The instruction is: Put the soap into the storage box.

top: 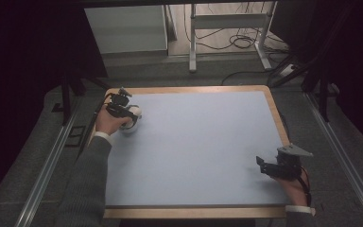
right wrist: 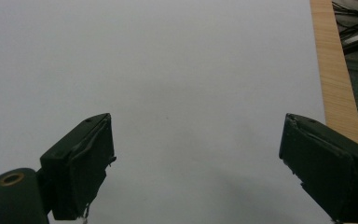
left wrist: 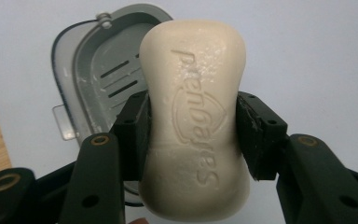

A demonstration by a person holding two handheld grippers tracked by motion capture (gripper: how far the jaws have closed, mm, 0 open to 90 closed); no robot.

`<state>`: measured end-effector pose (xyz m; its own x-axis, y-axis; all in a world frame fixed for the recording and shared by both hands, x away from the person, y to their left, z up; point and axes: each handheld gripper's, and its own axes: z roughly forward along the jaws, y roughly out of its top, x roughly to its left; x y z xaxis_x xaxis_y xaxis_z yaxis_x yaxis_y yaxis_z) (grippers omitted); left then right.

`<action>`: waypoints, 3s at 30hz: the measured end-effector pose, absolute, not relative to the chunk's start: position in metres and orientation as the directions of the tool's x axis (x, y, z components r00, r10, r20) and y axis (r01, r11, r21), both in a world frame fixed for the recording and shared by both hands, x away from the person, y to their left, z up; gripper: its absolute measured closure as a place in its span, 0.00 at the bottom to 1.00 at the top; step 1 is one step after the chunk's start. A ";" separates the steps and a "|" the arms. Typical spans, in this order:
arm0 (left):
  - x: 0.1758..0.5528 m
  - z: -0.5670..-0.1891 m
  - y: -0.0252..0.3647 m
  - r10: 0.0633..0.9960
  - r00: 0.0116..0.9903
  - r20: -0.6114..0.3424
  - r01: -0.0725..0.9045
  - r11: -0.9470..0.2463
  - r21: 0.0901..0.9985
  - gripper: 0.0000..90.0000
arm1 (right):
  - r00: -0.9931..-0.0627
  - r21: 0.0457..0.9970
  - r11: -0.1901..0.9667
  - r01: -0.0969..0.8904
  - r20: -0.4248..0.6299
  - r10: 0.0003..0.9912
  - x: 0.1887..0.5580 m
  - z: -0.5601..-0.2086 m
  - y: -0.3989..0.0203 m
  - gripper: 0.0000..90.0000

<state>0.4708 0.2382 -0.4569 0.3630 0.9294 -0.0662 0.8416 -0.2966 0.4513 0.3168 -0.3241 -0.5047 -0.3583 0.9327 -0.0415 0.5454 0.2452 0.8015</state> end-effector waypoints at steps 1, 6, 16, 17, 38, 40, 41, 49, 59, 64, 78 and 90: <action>0.473 -0.458 0.240 0.932 0.355 -0.070 0.848 -0.289 0.444 0.55 | -0.359 0.802 0.246 0.545 -0.043 0.932 0.317 -0.504 -0.324 0.11; 0.477 -0.462 0.245 0.942 0.328 -0.072 0.859 -0.266 0.436 0.55 | -0.359 0.803 0.243 0.544 -0.039 0.933 0.316 -0.504 -0.325 0.11; 0.484 -0.468 0.248 0.956 0.286 -0.070 0.872 -0.229 0.433 0.55 | -0.358 0.800 0.244 0.548 -0.040 0.933 0.316 -0.504 -0.325 0.11; 0.484 -0.469 0.248 0.957 0.281 -0.072 0.872 -0.224 0.435 0.55 | -0.358 0.800 0.244 0.548 -0.040 0.933 0.316 -0.504 -0.325 0.11; 0.463 -0.455 0.235 0.925 0.373 -0.077 0.796 -0.276 0.538 0.36 | -0.362 0.798 0.251 0.547 -0.045 0.931 0.318 -0.505 -0.324 0.11; 0.458 -0.453 0.235 0.918 0.387 -0.080 0.786 -0.284 0.549 0.35 | -0.363 0.799 0.250 0.547 -0.043 0.931 0.318 -0.505 -0.324 0.11; 0.455 -0.452 0.234 0.917 0.391 -0.079 0.783 -0.286 0.552 0.34 | -0.368 0.802 0.251 0.542 -0.042 0.929 0.319 -0.504 -0.323 0.11; 0.423 -0.448 0.229 0.883 0.462 -0.083 0.732 -0.326 0.598 0.31 | -0.375 0.805 0.254 0.536 -0.042 0.926 0.320 -0.503 -0.320 0.11; 0.383 -0.472 0.218 0.839 0.540 -0.068 0.675 -0.383 0.631 0.31 | -0.381 0.803 0.263 0.535 -0.048 0.924 0.318 -0.503 -0.318 0.11; 0.371 -0.484 0.214 0.815 0.571 -0.101 0.671 -0.392 0.630 0.31 | -0.384 0.805 0.269 0.528 -0.056 0.921 0.316 -0.501 -0.316 0.11; 0.332 -0.512 0.197 0.777 0.617 -0.123 0.658 -0.424 0.622 0.28 | -0.378 0.806 0.270 0.527 -0.062 0.924 0.313 -0.500 -0.317 0.11; 0.325 -0.515 0.201 0.785 0.600 -0.152 0.664 -0.383 0.642 0.28 | -0.380 0.806 0.273 0.525 -0.065 0.923 0.312 -0.500 -0.316 0.11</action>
